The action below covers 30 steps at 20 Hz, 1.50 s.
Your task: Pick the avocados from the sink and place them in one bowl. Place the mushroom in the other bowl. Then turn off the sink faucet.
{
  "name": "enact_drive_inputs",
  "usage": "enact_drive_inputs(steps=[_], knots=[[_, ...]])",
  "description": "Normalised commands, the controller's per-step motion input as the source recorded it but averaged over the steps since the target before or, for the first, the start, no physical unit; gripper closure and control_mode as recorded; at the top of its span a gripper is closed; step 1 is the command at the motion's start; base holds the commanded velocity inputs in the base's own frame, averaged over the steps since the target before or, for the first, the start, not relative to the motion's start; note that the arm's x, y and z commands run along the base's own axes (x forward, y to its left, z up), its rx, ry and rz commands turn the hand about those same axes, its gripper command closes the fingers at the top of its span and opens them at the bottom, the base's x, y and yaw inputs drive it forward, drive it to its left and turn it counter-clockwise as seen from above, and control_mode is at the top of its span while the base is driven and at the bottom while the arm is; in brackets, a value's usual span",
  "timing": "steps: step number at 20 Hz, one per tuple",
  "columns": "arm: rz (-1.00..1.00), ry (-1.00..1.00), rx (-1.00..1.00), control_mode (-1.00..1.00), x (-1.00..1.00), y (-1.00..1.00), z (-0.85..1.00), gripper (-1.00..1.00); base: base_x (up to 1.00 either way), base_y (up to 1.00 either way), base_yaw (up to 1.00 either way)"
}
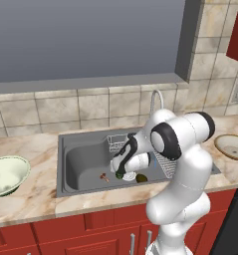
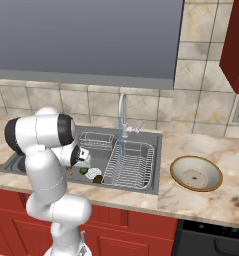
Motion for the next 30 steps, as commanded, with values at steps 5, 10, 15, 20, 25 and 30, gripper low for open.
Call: enact_drive_inputs(steps=[5, 10, 15, 20, 25, 30], knots=[[0.00, 0.00, 0.00, -1.00, 0.14, 0.00, -0.15, -1.00, 0.00, 0.00, 0.00], [0.00, 0.00, 0.00, -1.00, 0.15, 0.00, -0.14, -1.00, 0.00, 0.00, 0.00], [0.00, 0.00, 0.00, -1.00, 0.17, 0.00, -0.14, -1.00, 0.00, 0.00, 0.00], [0.00, 0.00, 0.00, -1.00, 0.16, 0.00, -0.14, -1.00, 0.00, 0.00, 0.00], [0.00, 0.00, 0.00, -1.00, 0.16, 0.00, -0.13, -1.00, 0.00, 0.00, 0.00], [0.00, 0.00, 0.00, -1.00, 0.15, 0.00, -0.13, -1.00, 0.00, 0.00, 0.00]])
